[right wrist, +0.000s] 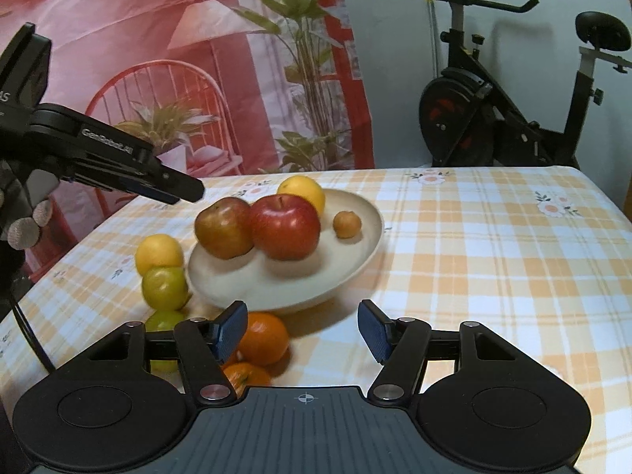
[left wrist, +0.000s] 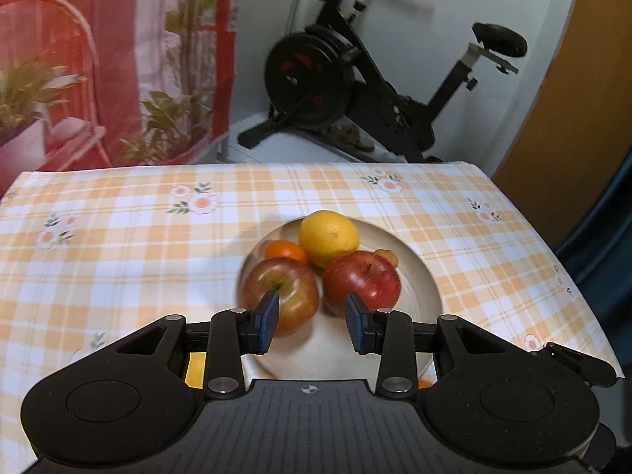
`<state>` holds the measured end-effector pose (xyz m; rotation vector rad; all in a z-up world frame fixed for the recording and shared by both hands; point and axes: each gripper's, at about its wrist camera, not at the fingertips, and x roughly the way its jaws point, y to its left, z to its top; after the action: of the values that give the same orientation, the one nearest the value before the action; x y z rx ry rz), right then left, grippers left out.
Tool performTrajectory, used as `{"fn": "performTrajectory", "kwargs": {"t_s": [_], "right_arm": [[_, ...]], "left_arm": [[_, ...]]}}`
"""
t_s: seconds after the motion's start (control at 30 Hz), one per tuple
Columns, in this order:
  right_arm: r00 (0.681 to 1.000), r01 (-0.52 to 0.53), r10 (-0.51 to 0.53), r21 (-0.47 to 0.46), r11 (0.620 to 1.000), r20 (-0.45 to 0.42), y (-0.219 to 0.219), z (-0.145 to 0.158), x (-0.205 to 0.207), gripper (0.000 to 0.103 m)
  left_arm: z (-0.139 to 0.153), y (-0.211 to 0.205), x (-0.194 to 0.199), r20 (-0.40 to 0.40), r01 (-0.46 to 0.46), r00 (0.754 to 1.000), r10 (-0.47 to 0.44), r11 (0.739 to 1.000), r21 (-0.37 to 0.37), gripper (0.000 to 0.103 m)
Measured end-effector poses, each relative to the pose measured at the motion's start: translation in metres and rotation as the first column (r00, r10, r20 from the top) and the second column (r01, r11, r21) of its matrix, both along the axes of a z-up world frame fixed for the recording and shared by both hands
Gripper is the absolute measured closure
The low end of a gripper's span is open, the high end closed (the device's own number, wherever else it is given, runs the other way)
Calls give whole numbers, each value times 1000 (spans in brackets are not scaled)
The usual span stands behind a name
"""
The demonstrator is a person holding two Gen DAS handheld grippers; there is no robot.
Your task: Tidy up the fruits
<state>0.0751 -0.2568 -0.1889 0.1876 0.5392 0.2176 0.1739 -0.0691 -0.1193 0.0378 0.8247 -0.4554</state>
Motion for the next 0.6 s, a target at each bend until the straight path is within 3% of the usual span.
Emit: {"fn": "performTrajectory", "kwargs": {"t_s": [0.33,0.6], "right_arm": [[998,-70,70,-29,997,-12,19,-5,-15,52],[987,-156,154,-35,987,-46,34,-16,-22,56]], "left_arm": [[-7,20,-42,40,-86,995,87,996,-16,64],[-15,26,-61,50,-103,993,104,994,-30,64]]}}
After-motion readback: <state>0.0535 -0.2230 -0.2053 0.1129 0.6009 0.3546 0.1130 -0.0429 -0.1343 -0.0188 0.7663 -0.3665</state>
